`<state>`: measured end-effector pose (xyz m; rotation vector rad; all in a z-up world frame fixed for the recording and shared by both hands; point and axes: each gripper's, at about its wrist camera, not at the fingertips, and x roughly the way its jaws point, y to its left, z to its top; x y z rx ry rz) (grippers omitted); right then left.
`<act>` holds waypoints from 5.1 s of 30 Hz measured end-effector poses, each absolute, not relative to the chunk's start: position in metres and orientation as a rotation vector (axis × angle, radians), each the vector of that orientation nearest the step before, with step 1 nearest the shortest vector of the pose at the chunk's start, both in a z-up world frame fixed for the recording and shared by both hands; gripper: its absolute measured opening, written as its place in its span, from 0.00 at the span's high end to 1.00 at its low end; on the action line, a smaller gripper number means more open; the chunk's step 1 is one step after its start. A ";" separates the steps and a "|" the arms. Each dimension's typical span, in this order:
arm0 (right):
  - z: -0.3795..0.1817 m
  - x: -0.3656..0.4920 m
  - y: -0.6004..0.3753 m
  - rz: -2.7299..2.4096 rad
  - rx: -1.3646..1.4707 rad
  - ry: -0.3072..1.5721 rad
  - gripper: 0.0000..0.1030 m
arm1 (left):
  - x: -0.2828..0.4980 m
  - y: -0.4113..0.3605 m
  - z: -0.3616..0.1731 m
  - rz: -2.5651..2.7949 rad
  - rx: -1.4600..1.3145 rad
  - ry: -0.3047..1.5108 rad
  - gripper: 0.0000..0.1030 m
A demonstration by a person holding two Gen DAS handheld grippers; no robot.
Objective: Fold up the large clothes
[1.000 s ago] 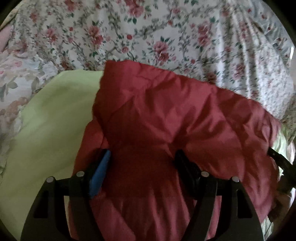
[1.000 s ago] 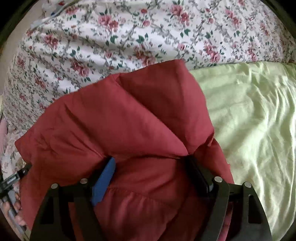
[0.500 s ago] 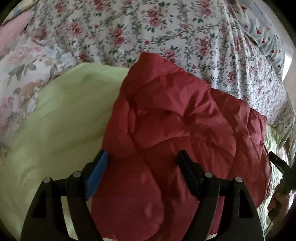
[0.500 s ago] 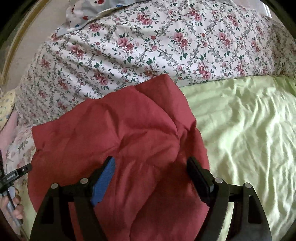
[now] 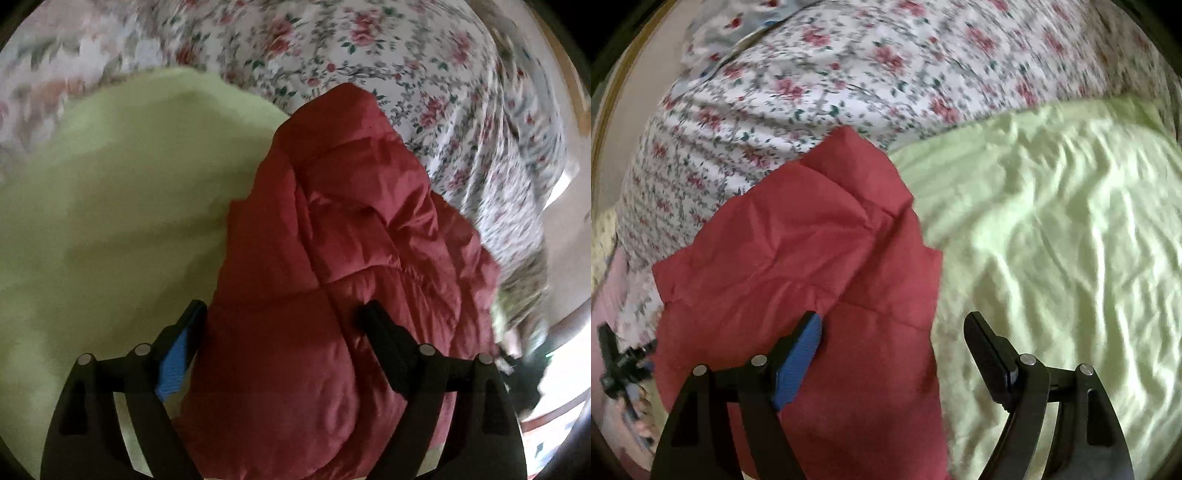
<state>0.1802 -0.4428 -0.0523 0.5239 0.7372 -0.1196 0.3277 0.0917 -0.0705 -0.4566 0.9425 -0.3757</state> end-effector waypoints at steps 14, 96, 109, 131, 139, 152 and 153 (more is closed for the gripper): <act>-0.081 0.208 -0.430 0.040 0.699 0.815 0.06 | 0.355 0.069 -0.095 -0.462 -0.574 1.026 0.01; -0.032 0.080 -0.375 0.018 0.505 0.811 0.12 | 0.179 0.131 -0.040 -0.315 -0.368 0.867 0.16; -0.027 0.116 -0.364 -0.015 0.412 0.806 0.84 | 0.221 0.081 -0.044 -0.348 -0.222 0.926 0.70; -0.052 0.141 -0.378 -0.174 0.425 0.800 0.86 | 0.278 0.068 -0.072 -0.296 -0.216 0.978 0.74; -0.054 0.140 -0.379 -0.174 0.432 0.806 0.86 | 0.262 0.077 -0.058 -0.301 -0.235 0.962 0.73; -0.054 0.136 -0.379 -0.190 0.434 0.794 0.76 | 0.169 0.083 -0.012 -0.386 -0.224 0.840 0.60; -0.054 0.135 -0.379 -0.189 0.436 0.791 0.76 | 0.161 0.080 -0.014 -0.408 -0.226 0.846 0.60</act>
